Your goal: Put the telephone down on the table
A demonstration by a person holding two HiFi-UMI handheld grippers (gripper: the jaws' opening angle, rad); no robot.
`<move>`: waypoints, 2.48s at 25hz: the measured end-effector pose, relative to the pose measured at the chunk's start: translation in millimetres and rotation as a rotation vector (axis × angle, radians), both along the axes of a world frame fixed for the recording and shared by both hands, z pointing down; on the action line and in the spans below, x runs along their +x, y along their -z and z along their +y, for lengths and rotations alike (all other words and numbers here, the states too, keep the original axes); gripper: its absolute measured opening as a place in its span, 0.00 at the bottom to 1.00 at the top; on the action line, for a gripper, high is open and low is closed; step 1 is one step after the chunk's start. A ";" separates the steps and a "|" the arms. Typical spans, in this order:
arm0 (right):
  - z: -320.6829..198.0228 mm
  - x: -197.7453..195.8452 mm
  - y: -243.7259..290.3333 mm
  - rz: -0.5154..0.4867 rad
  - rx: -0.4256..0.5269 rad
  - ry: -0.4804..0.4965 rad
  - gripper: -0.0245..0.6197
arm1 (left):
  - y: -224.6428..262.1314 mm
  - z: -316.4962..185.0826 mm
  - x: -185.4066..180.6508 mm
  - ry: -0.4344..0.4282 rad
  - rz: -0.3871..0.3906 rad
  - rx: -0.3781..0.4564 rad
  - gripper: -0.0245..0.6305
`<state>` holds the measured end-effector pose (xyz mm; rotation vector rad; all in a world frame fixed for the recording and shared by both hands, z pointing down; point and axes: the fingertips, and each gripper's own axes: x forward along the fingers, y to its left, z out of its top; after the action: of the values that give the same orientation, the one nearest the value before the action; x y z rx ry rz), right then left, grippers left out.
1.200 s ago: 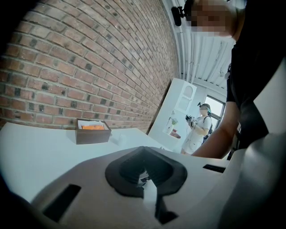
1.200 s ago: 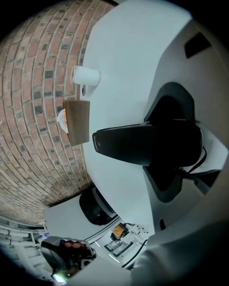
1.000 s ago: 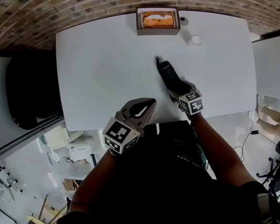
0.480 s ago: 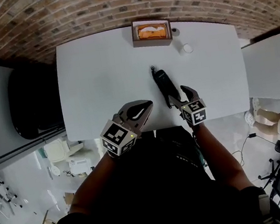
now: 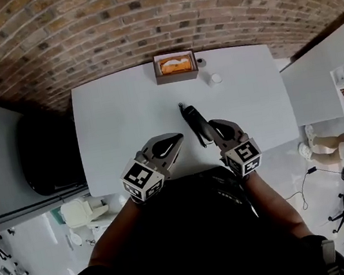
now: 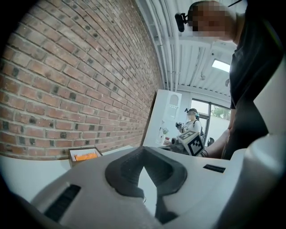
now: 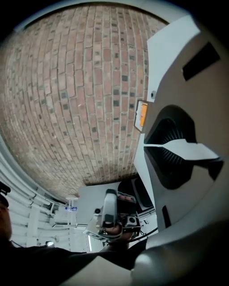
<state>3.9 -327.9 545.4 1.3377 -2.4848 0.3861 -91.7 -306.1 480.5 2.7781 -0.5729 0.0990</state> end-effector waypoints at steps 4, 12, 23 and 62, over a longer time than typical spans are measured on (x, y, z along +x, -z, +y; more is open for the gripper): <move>9.1 0.4 24.0 -0.013 0.041 -0.004 0.07 | 1.1 0.8 -3.0 0.009 0.001 -0.008 0.05; 25.8 17.2 46.1 -0.012 0.078 -0.003 0.07 | 14.8 7.8 14.8 0.015 0.032 0.026 0.05; 68.6 62.7 61.3 -0.063 0.104 0.086 0.06 | 26.1 57.7 64.6 0.119 0.009 0.035 0.05; 306.3 40.4 72.9 -0.128 0.091 0.198 0.06 | 34.2 307.8 33.7 0.254 -0.025 0.109 0.05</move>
<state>44.2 -21.7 472.4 1.1170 -2.7400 0.3262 -58.0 1.8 446.3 2.7827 -0.9577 0.0485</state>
